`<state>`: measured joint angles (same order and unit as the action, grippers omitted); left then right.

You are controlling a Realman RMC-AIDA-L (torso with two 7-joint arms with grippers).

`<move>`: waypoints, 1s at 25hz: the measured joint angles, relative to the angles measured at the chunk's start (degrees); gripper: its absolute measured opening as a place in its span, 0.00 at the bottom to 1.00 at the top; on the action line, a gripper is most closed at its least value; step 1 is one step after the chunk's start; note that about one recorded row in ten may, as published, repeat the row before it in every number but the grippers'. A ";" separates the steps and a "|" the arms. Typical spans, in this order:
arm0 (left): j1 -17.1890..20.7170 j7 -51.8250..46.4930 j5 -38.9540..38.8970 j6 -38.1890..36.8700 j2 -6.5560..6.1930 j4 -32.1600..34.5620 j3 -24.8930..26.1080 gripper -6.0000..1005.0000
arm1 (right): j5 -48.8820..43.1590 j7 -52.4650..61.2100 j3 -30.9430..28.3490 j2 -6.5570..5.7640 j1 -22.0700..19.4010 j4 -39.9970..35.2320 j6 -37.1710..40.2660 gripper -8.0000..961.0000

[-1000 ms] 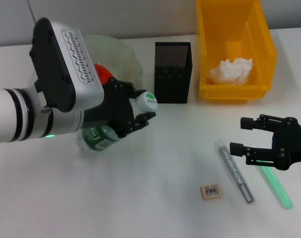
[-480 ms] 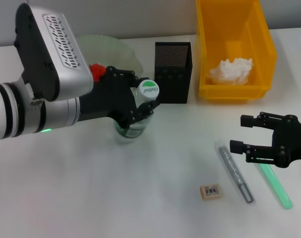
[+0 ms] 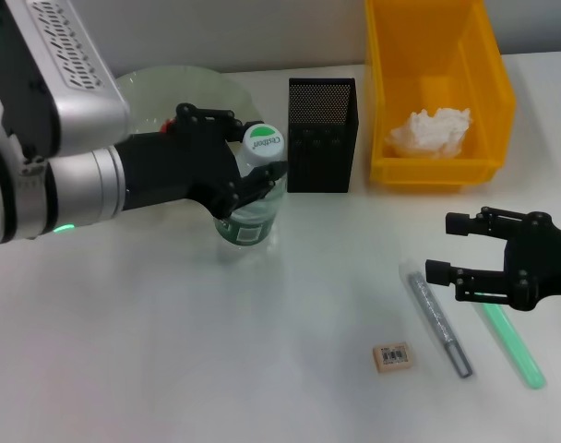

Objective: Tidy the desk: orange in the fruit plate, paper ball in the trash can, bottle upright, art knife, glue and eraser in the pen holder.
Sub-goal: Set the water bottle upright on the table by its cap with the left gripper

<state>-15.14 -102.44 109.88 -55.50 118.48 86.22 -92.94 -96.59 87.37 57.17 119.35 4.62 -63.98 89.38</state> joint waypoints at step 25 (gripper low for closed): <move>-0.22 -1.70 -6.77 -4.06 -0.01 -6.28 8.45 0.48 | -0.35 0.00 0.05 0.00 1.03 0.83 -0.02 0.82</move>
<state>-15.36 -104.14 103.11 -59.55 118.48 79.94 -84.49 -96.94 87.37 57.22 119.35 5.66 -63.15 89.36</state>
